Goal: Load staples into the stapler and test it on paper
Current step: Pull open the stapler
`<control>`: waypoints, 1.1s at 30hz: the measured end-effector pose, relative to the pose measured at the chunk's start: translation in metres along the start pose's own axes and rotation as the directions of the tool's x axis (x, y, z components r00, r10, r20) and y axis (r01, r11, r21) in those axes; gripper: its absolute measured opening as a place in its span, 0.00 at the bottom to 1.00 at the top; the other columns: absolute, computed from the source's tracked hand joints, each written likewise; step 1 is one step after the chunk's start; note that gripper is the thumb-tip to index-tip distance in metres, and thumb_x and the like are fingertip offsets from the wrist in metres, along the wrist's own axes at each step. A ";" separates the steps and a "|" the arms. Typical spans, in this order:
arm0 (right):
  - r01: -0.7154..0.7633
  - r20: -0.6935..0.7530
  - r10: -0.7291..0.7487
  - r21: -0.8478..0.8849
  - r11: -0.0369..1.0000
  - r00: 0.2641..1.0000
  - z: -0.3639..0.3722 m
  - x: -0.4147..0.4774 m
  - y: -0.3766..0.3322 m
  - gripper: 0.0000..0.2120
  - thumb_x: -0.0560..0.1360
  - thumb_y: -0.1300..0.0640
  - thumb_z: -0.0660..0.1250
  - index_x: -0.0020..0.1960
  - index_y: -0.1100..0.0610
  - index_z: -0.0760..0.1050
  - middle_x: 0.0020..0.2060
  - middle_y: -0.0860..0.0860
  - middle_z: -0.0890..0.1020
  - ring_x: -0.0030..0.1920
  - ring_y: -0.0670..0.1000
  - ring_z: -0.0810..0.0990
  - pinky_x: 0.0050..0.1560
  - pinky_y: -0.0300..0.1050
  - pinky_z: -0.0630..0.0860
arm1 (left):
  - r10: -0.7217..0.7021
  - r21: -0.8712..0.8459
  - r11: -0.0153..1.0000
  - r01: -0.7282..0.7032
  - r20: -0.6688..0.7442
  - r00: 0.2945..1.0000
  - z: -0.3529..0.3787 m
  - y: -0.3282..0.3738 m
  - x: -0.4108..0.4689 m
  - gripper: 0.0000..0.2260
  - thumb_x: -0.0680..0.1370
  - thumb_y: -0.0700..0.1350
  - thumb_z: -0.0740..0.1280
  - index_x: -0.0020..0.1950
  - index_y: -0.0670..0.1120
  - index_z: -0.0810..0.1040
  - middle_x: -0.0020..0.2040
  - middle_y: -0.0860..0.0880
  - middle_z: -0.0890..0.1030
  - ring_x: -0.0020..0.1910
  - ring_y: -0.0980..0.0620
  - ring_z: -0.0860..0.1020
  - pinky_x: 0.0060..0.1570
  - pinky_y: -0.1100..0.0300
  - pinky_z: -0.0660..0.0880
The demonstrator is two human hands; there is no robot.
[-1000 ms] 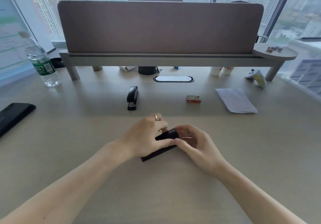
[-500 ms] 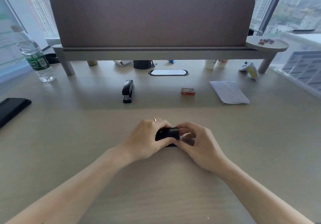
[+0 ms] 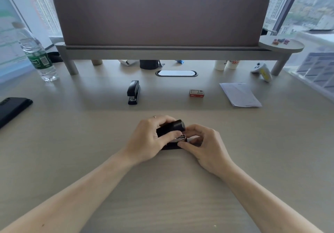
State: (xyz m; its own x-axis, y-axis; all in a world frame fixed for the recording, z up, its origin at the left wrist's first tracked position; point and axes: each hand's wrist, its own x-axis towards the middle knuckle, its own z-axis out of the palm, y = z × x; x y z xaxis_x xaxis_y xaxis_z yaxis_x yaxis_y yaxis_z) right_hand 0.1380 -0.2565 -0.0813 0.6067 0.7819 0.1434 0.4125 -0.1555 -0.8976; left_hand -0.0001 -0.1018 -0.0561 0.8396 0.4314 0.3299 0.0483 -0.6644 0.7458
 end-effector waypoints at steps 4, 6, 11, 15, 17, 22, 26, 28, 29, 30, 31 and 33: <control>-0.010 -0.020 0.009 -0.034 0.999 1.000 0.001 0.001 0.002 0.11 0.70 0.58 0.82 0.49 0.48 0.85 0.43 0.45 0.88 0.34 0.44 0.83 0.43 0.37 0.80 | -0.063 -0.248 0.967 0.052 -0.037 0.997 -0.010 0.000 -0.005 0.07 0.78 0.45 0.74 0.56 0.52 0.84 0.51 0.53 0.87 0.52 0.53 0.85 0.58 0.47 0.81; -0.006 -0.022 0.005 -0.033 0.999 1.000 0.002 0.001 0.003 0.10 0.70 0.57 0.82 0.48 0.47 0.86 0.42 0.45 0.88 0.33 0.42 0.82 0.42 0.36 0.80 | -0.080 -0.336 0.940 0.050 -0.078 0.994 -0.016 -0.001 -0.010 0.07 0.78 0.46 0.73 0.56 0.54 0.83 0.51 0.52 0.87 0.52 0.46 0.85 0.57 0.43 0.80; 0.001 -0.030 -0.002 -0.064 0.998 1.000 0.003 0.001 0.005 0.10 0.70 0.56 0.82 0.49 0.46 0.87 0.42 0.45 0.87 0.33 0.41 0.81 0.41 0.32 0.77 | -0.089 -0.379 0.925 0.033 -0.130 0.988 -0.046 -0.013 -0.024 0.08 0.79 0.49 0.70 0.57 0.50 0.80 0.51 0.47 0.86 0.53 0.45 0.86 0.58 0.50 0.82; 0.013 -0.035 -0.016 -0.089 0.996 0.999 0.003 0.000 0.003 0.10 0.70 0.56 0.82 0.50 0.47 0.87 0.42 0.43 0.86 0.35 0.45 0.83 0.42 0.30 0.76 | -0.106 -0.364 0.930 0.059 -0.111 0.988 -0.072 -0.028 -0.033 0.11 0.81 0.50 0.70 0.58 0.45 0.79 0.54 0.43 0.86 0.56 0.42 0.85 0.58 0.48 0.82; 0.011 -0.040 -0.015 -0.096 0.995 0.999 0.003 0.001 0.002 0.10 0.70 0.56 0.82 0.50 0.47 0.87 0.42 0.43 0.86 0.35 0.45 0.83 0.42 0.30 0.76 | -0.134 -0.383 0.920 0.086 -0.100 0.986 -0.080 -0.034 -0.038 0.10 0.81 0.44 0.69 0.58 0.39 0.77 0.53 0.45 0.86 0.55 0.45 0.86 0.55 0.52 0.84; 0.022 -0.037 -0.026 -0.112 0.993 0.999 0.003 -0.001 0.001 0.10 0.70 0.56 0.82 0.50 0.47 0.87 0.42 0.42 0.86 0.34 0.42 0.82 0.42 0.29 0.76 | -0.215 -0.390 0.905 0.167 -0.081 0.973 -0.100 -0.053 -0.053 0.11 0.74 0.41 0.74 0.53 0.38 0.80 0.46 0.47 0.85 0.48 0.49 0.87 0.53 0.58 0.84; 0.021 -0.039 -0.026 -0.125 0.992 0.999 0.003 0.000 0.002 0.10 0.71 0.56 0.82 0.49 0.46 0.87 0.42 0.43 0.87 0.33 0.40 0.82 0.41 0.29 0.76 | -0.295 -0.360 0.891 0.278 0.010 0.956 -0.111 -0.067 -0.061 0.13 0.71 0.51 0.80 0.49 0.47 0.84 0.44 0.48 0.85 0.44 0.53 0.85 0.51 0.65 0.81; 0.022 -0.041 -0.027 -0.123 0.992 0.999 0.003 -0.001 0.001 0.10 0.71 0.56 0.82 0.49 0.46 0.87 0.42 0.43 0.87 0.33 0.41 0.82 0.41 0.29 0.75 | -0.283 -0.296 0.912 0.282 0.041 0.958 -0.111 -0.069 -0.062 0.07 0.75 0.39 0.75 0.47 0.51 0.84 0.41 0.51 0.85 0.40 0.57 0.82 0.46 0.71 0.78; 0.021 -0.043 -0.026 -0.120 0.993 0.999 0.004 -0.001 0.001 0.10 0.70 0.56 0.82 0.50 0.46 0.87 0.42 0.43 0.87 0.33 0.43 0.82 0.41 0.29 0.76 | -0.276 -0.275 0.921 0.276 0.039 0.960 -0.111 -0.067 -0.061 0.11 0.76 0.35 0.73 0.47 0.52 0.84 0.41 0.52 0.85 0.40 0.58 0.81 0.45 0.72 0.76; 0.021 -0.045 -0.027 -0.118 0.993 0.999 0.004 -0.001 0.002 0.10 0.70 0.56 0.82 0.50 0.47 0.87 0.43 0.44 0.87 0.34 0.45 0.83 0.41 0.30 0.76 | -0.272 -0.249 0.930 0.270 0.030 0.962 -0.112 -0.066 -0.061 0.11 0.75 0.34 0.73 0.47 0.51 0.84 0.41 0.52 0.85 0.40 0.58 0.81 0.45 0.72 0.76; 0.022 -0.048 -0.028 -0.117 0.993 0.998 0.004 -0.001 0.002 0.10 0.70 0.56 0.82 0.50 0.47 0.87 0.43 0.44 0.87 0.35 0.46 0.83 0.42 0.30 0.76 | -0.266 -0.247 0.933 0.261 0.013 0.964 -0.113 -0.063 -0.059 0.09 0.74 0.36 0.74 0.48 0.50 0.84 0.43 0.52 0.86 0.41 0.58 0.82 0.47 0.72 0.76; 0.023 -0.050 -0.029 -0.116 0.993 0.998 0.003 -0.001 0.002 0.11 0.70 0.56 0.82 0.50 0.46 0.87 0.43 0.45 0.87 0.36 0.48 0.83 0.42 0.32 0.77 | -0.248 -0.234 0.942 0.241 0.000 0.969 -0.114 -0.058 -0.055 0.10 0.72 0.41 0.77 0.51 0.48 0.84 0.49 0.50 0.88 0.49 0.56 0.85 0.53 0.69 0.78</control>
State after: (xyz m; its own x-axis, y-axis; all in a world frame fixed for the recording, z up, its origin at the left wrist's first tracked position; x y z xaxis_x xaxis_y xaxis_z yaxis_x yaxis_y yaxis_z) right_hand 0.1361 -0.2552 -0.0846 0.6276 0.7550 0.1901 0.5027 -0.2066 -0.8394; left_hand -0.1103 -0.0176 -0.0516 0.8015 0.5826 0.1348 0.1215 -0.3795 0.9172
